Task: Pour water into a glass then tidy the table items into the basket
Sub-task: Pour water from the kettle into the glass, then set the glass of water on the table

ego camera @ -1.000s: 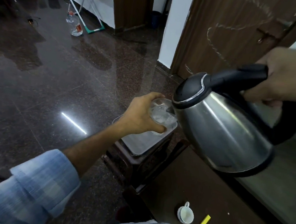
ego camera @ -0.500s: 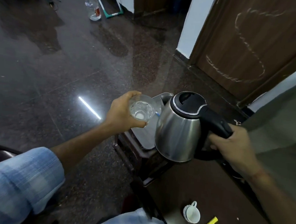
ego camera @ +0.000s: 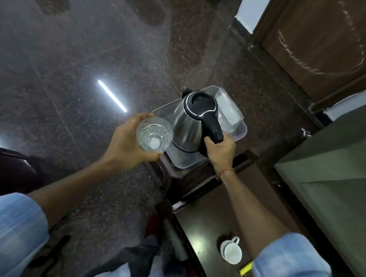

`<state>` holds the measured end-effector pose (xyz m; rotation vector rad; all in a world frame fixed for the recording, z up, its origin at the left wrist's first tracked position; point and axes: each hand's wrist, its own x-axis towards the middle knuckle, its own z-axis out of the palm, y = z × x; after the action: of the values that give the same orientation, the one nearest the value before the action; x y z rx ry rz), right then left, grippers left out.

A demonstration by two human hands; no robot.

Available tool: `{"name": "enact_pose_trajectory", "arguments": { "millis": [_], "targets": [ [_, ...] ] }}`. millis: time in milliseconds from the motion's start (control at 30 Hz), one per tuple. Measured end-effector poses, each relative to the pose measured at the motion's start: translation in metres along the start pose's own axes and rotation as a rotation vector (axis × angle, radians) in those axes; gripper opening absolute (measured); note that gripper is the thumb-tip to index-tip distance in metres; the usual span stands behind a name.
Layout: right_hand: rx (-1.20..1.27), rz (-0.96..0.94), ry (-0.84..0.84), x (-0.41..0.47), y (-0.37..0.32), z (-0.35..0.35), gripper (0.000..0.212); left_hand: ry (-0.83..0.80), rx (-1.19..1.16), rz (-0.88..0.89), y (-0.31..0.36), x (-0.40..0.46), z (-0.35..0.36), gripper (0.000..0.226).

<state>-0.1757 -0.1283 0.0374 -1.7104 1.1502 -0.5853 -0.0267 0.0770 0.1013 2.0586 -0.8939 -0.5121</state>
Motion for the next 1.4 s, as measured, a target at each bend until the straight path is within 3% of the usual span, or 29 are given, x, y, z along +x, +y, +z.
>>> {"name": "enact_pose_trajectory", "arguments": {
  "millis": [200,433,600,667,733,800,1167,1400],
  "targets": [
    [0.051,0.014,0.005,0.016,0.024,0.033,0.042,-0.055,-0.029,-0.038,-0.012,0.001,0.01,0.092],
    [0.052,0.051,-0.026,0.019,0.05,0.036,0.04,-0.069,-0.04,-0.024,-0.016,0.002,0.012,0.091],
    [-0.032,0.083,-0.121,0.017,0.05,0.022,0.021,-0.09,-0.082,-0.037,-0.007,-0.001,0.017,0.09],
    [-0.06,0.118,-0.141,0.014,0.044,0.006,0.033,-0.11,-0.085,-0.031,0.004,-0.001,0.023,0.089],
    [-0.04,0.162,-0.119,0.007,0.038,-0.021,0.051,-0.15,-0.091,-0.008,0.018,0.0,0.033,0.087],
    [-0.032,0.163,-0.069,-0.003,0.033,-0.058,0.054,-0.189,-0.09,0.044,0.033,0.001,0.047,0.086],
    [-0.015,0.229,0.409,-0.126,0.088,-0.338,0.042,-0.434,0.014,0.299,0.143,-0.031,0.182,0.094],
    [-0.002,0.283,0.599,-0.22,0.14,-0.452,0.042,-0.556,0.062,0.425,0.209,-0.081,0.281,0.091]
  ]
}}
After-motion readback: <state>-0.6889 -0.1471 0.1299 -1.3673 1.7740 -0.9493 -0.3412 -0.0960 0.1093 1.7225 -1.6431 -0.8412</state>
